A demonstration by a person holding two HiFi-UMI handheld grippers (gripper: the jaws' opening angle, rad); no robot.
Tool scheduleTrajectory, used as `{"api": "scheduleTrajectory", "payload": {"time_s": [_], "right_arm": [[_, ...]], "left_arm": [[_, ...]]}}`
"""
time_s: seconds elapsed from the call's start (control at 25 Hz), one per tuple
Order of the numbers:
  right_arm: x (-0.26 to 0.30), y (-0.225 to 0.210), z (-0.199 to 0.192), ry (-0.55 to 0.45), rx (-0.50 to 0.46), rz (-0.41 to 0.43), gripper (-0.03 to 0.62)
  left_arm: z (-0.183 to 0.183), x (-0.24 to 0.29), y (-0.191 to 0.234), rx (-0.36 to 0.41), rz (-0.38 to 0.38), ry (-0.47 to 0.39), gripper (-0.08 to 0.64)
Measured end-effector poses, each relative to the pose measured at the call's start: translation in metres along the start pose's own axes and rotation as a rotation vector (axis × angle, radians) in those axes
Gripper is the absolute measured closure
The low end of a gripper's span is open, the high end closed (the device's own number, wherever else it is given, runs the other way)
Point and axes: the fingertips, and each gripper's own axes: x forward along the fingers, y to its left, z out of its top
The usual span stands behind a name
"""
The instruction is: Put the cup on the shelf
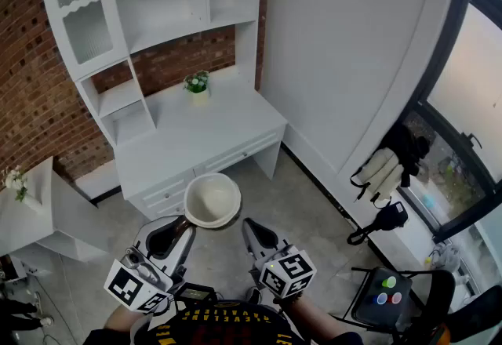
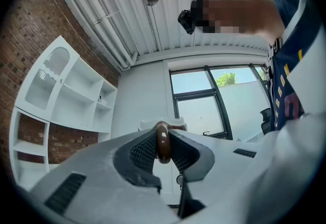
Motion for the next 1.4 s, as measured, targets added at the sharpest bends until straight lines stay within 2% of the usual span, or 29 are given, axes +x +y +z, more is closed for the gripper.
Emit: {"api": "scheduleTrajectory", "payload": {"time_s": [0.36,0.52,0.8,1.12,1.4], "right_arm": [[-0.007,0.002,0.007,-0.017,-0.018,0.003,0.586],[-0.019,-0.01,0.021,-0.06,-0.015,0.006,0.586],[-0.051,-0.045,0.053,-0.097,-0.088,-0.011,0.586],[-0.084,-0.093,0.061,-0.122,-0.057,-0.065,0.586],[-0.069,-0.143,0.061,-0.111,-0.018,-0.119,0.586]], "left_arm": [[0.006,0.003,-0.006,0.007,-0.007,-0.014,0.503],[0.005,0.016,-0.014,0.005,-0.006,-0.021,0.503],[-0.003,0.053,-0.029,-0.019,0.006,-0.027,0.503],[-0.027,0.091,-0.038,-0.025,0.023,0.022,0.503],[-0.049,0.133,-0.012,-0.035,0.008,0.046,0.503]]}}
